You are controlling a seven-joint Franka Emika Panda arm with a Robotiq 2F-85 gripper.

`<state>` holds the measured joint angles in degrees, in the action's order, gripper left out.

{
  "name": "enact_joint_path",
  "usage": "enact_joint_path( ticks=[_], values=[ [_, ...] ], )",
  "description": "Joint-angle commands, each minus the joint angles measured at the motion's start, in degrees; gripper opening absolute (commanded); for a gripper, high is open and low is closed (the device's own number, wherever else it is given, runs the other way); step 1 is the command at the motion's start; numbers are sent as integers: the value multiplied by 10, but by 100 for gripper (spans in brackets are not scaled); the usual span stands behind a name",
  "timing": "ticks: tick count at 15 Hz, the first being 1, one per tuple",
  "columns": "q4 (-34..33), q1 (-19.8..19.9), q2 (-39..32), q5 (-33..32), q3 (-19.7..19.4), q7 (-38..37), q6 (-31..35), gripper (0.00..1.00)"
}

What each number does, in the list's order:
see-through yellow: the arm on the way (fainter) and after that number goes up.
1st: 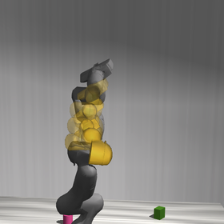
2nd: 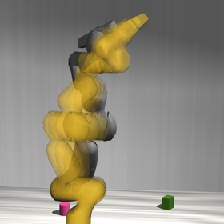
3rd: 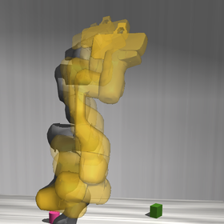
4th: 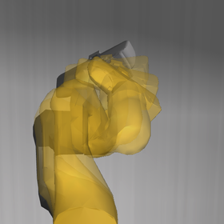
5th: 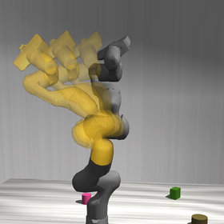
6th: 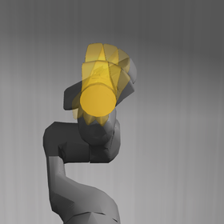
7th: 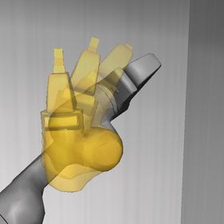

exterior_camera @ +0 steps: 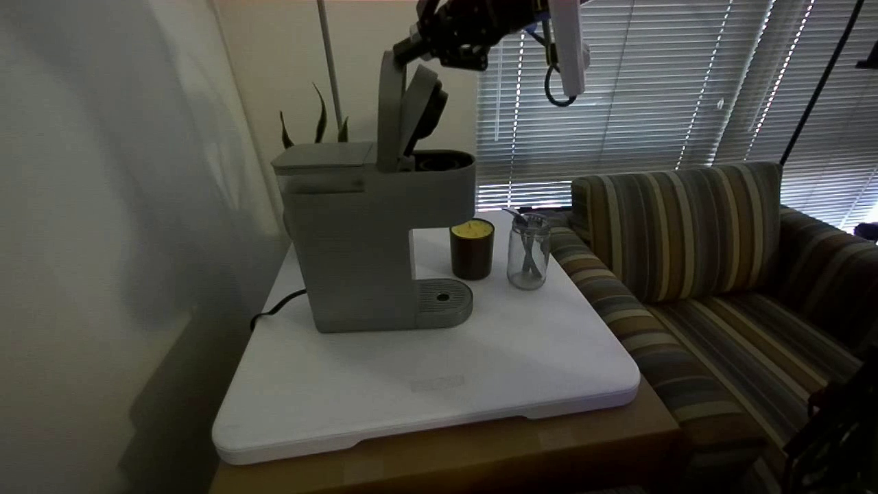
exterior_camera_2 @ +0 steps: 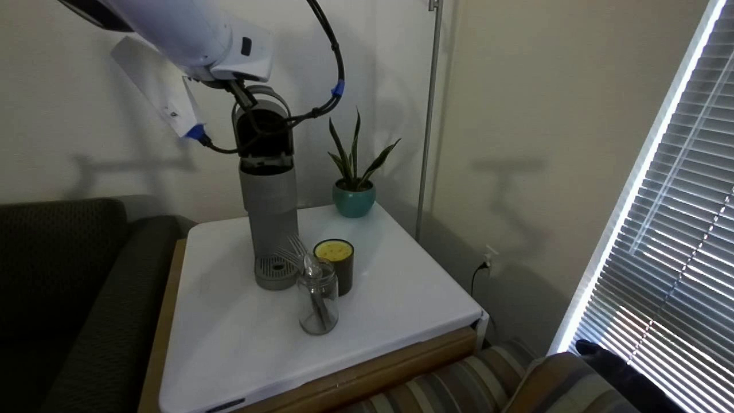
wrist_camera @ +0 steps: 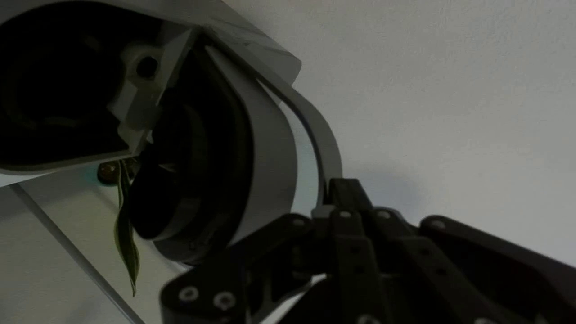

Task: Open the coffee maker, close it, and then open it again

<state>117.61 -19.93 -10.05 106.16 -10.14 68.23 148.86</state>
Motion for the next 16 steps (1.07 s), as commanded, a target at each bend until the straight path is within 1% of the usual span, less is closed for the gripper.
enact_joint_path(
  ticks=[1,3,4,5,6,7,8,10,11,12,13,16],
  values=[
    [-15,4,-22,-8,-2,2,-21,0],
    [-16,5,-24,-8,-2,2,-24,0],
    [-17,52,-22,-15,48,2,-18,0],
    [-17,12,-24,-9,6,2,-25,0],
    [-17,60,-20,-16,56,3,-17,0],
    [-16,64,-18,-17,60,3,-15,0],
    [-13,35,-16,-13,31,4,-18,0],
    [-9,38,-10,-14,34,5,-12,0],
    [-7,72,-7,-20,70,4,-5,0],
    [-5,42,-6,-15,39,5,-8,0],
    [-3,76,-2,-23,75,2,-1,0],
    [9,88,11,-54,84,-8,9,0]
  ],
)
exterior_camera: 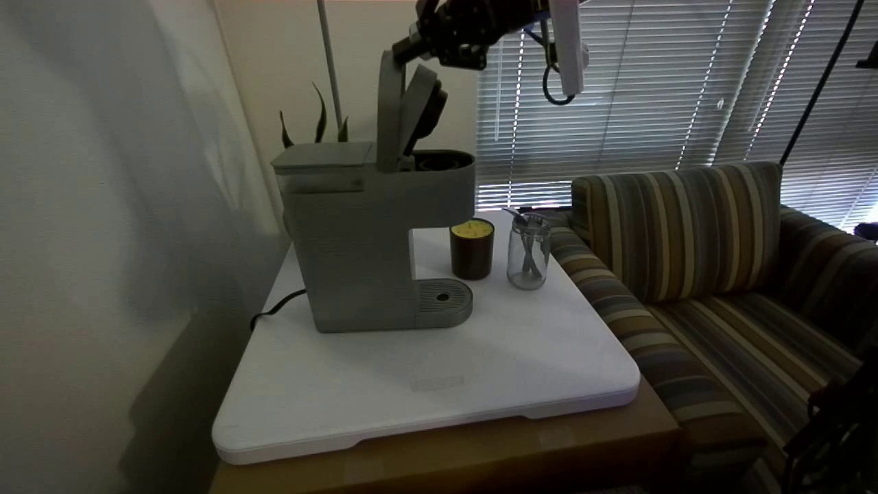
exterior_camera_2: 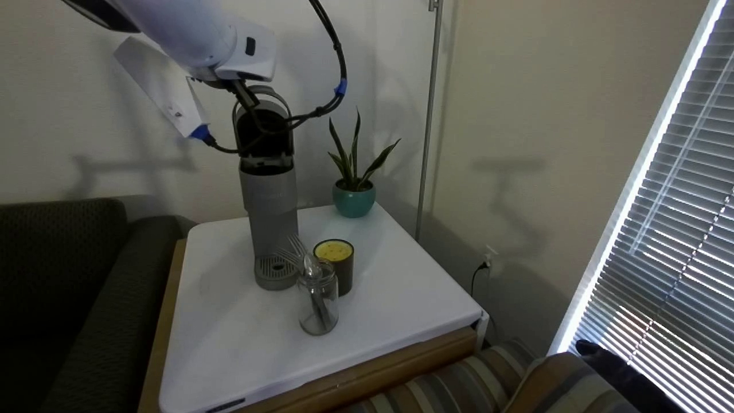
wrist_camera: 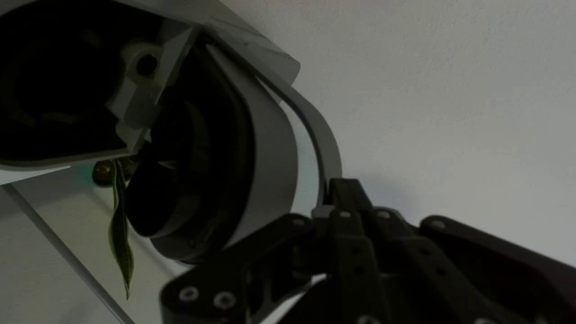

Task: Open the coffee maker, close it, and then open it again

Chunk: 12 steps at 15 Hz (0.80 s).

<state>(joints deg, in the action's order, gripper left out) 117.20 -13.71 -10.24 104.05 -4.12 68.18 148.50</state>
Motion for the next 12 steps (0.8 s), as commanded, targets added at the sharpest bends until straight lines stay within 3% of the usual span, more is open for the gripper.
enact_joint_path(
  ticks=[1,3,4,12],
  values=[
    [19,29,20,-47,27,-13,18,0],
    [31,35,34,-75,31,-26,29,0],
    [36,15,39,-83,9,-31,32,0],
    [57,15,72,-165,8,-73,65,0]
  ],
)
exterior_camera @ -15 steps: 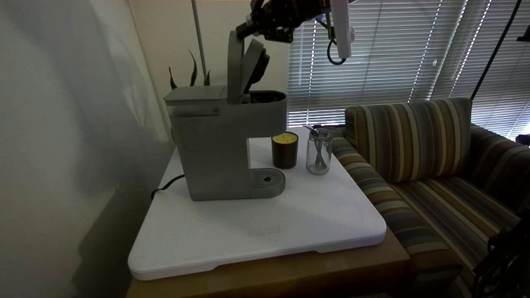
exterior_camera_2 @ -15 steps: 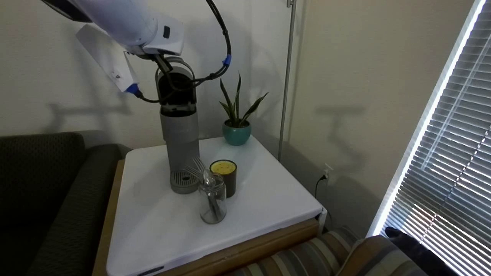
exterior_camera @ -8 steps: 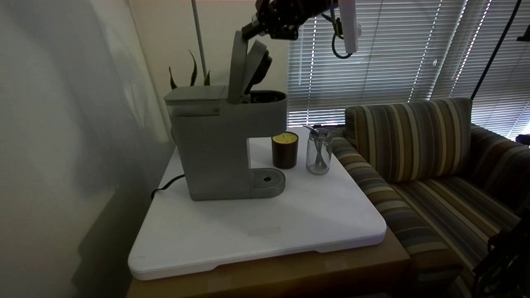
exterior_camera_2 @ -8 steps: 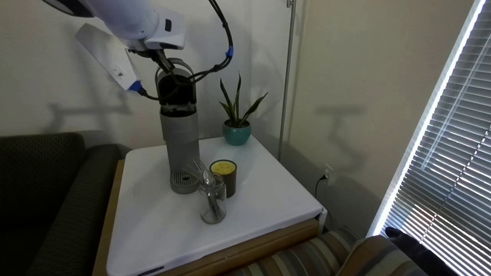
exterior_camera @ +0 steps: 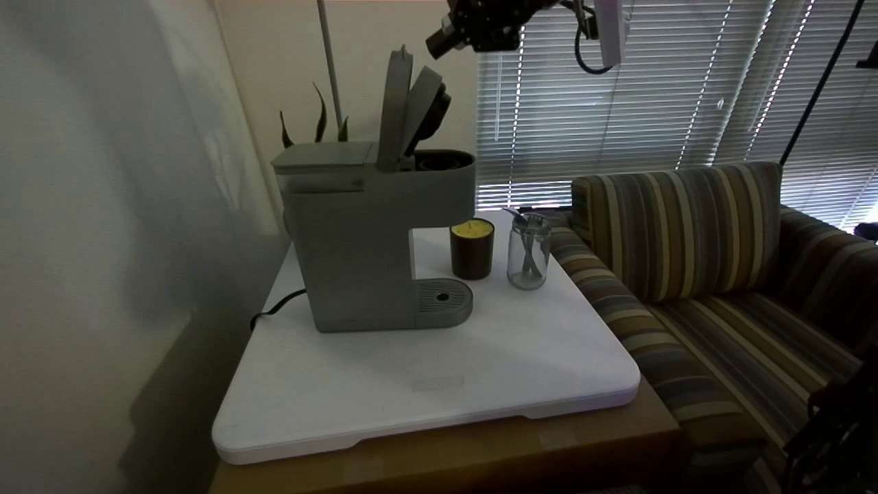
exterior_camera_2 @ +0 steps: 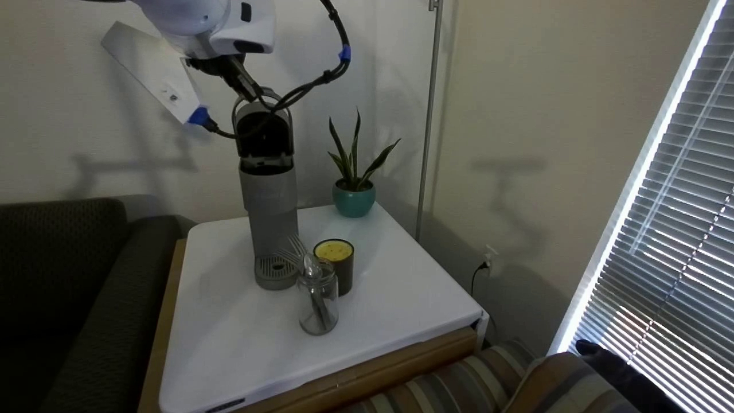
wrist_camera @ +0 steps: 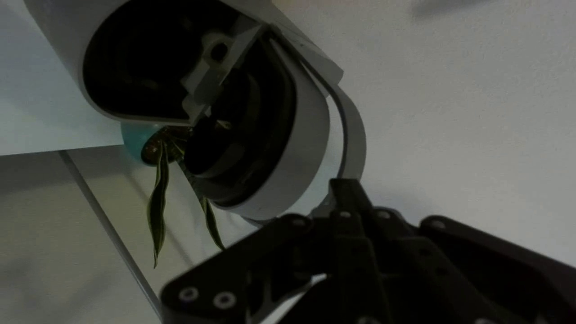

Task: Open the coffee maker, close it, and then open it again

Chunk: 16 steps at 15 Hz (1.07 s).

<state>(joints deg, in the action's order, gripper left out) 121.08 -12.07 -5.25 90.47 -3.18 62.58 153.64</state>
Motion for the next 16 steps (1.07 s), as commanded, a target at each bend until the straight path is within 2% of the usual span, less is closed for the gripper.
enact_joint_path(
  ticks=[1,7,16],
  values=[
    [17,-2,24,-40,-1,-22,14,0],
    [-10,-1,16,-135,-1,-69,17,0],
    [-88,-11,-34,-363,-3,-189,-1,0]
  ],
)
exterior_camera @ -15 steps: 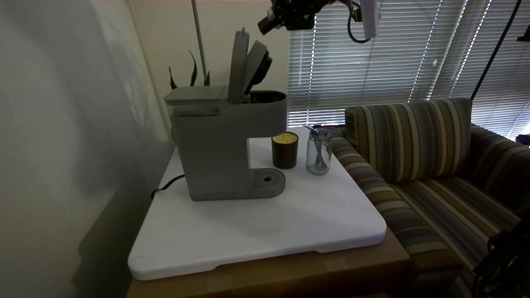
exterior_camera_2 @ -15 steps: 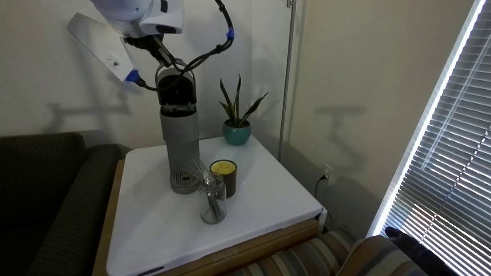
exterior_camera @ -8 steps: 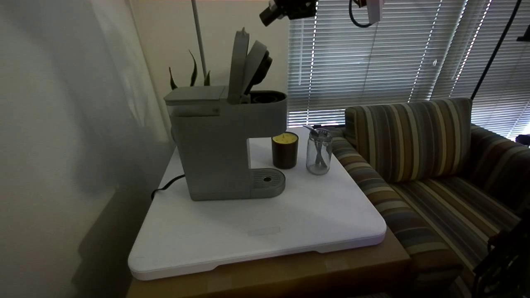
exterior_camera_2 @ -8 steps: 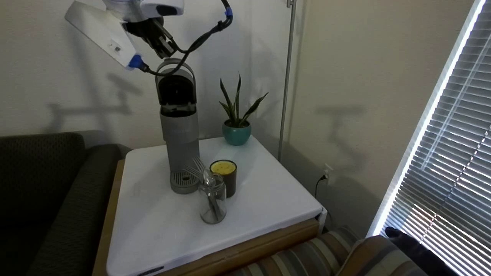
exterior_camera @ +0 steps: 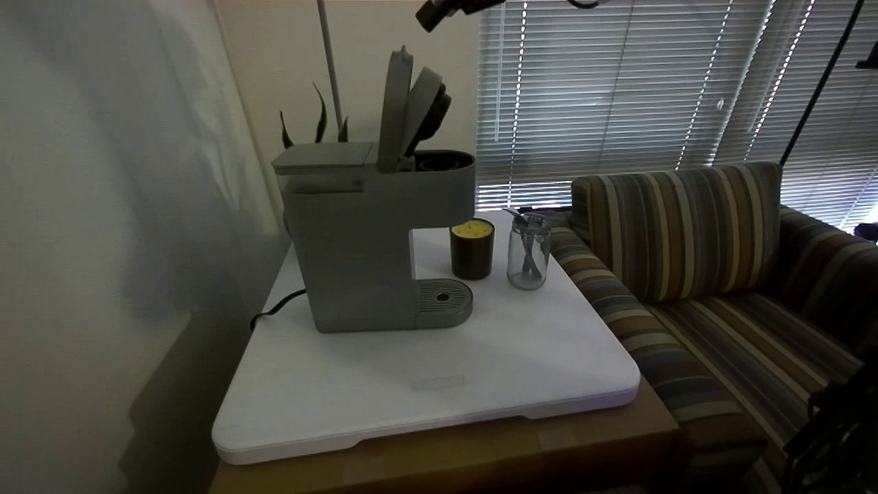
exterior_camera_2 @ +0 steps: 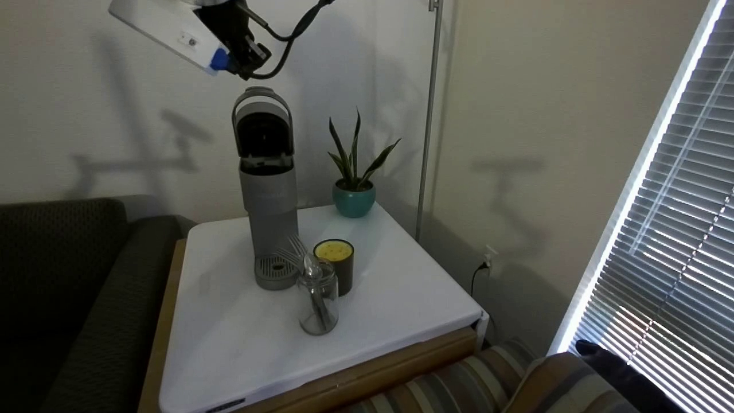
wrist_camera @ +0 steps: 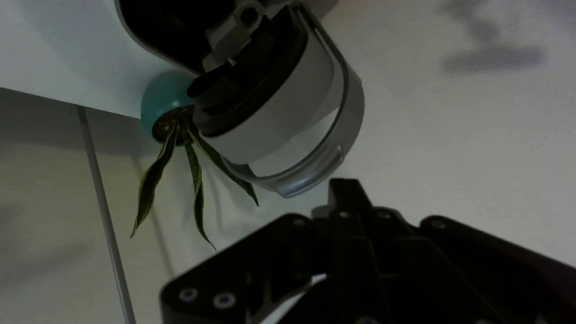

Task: Open the coffee maker, close it, and then open it again

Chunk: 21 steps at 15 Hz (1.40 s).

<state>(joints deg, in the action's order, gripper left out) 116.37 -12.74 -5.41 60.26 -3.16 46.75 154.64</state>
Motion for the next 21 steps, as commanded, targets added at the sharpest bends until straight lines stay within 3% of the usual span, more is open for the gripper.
enact_joint_path(
  ticks=[1,6,7,10,16,18,21],
  values=[
    [-54,-6,-41,-85,-4,-42,-15,0],
    [-118,-16,-89,-190,-7,-87,-42,0],
    [-130,29,-96,-223,42,-104,-43,0],
    [-167,51,-120,-289,69,-135,-51,0],
    [-189,68,-134,-482,76,-234,-79,0],
    [-189,70,-130,-516,79,-248,-93,0],
    [-189,80,-126,-514,97,-237,-95,0]
  ],
)
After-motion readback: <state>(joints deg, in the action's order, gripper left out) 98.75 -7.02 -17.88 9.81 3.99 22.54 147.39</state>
